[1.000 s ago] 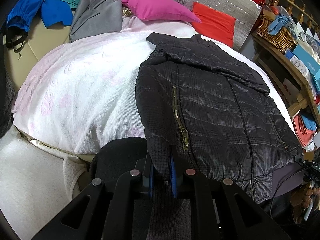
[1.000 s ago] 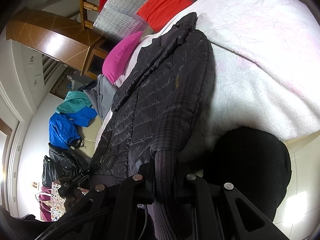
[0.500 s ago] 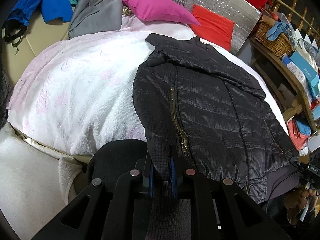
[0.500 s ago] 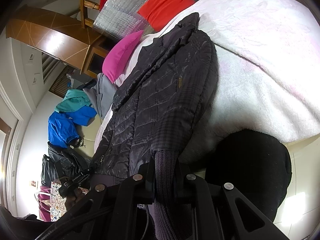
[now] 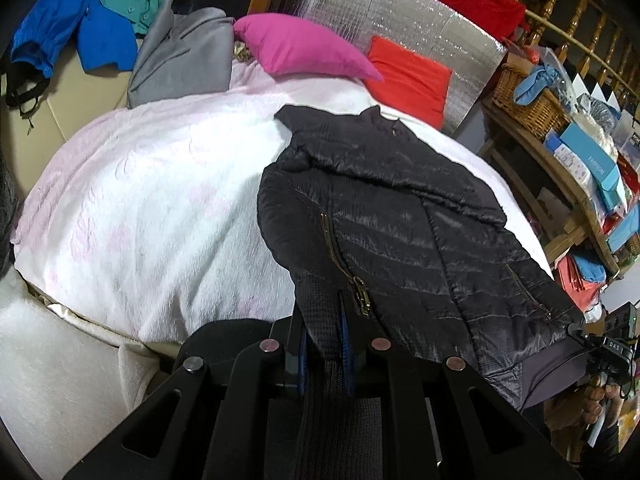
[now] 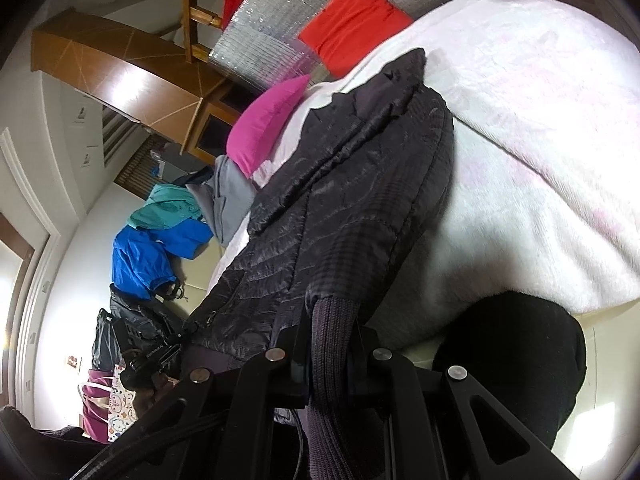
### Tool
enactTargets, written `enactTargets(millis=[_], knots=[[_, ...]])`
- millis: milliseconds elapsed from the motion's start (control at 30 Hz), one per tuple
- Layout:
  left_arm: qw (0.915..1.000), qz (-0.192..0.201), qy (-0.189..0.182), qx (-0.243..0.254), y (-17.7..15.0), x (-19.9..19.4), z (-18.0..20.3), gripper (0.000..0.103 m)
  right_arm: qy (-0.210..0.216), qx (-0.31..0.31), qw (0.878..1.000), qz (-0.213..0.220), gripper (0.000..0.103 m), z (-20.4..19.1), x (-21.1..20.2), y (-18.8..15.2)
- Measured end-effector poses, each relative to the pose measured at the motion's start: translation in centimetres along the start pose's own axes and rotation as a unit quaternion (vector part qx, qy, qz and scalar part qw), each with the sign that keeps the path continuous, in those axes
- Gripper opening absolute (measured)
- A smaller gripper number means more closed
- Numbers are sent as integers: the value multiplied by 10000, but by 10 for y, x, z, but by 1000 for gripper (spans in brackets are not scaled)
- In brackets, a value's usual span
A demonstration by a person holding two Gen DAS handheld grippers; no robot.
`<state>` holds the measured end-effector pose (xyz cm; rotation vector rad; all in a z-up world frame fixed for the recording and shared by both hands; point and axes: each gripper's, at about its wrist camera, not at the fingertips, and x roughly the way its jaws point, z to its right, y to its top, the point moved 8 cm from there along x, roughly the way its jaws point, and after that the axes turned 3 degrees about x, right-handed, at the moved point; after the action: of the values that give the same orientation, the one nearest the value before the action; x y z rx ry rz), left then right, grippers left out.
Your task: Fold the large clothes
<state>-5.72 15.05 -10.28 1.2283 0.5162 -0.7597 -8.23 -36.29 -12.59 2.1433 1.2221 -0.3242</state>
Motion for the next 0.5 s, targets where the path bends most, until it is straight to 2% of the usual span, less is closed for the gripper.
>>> enactTargets(millis=[500], knots=[[9985,522,-157,2,25,-41,7,15,545,-189,9979,282,13,-38,-31,12]])
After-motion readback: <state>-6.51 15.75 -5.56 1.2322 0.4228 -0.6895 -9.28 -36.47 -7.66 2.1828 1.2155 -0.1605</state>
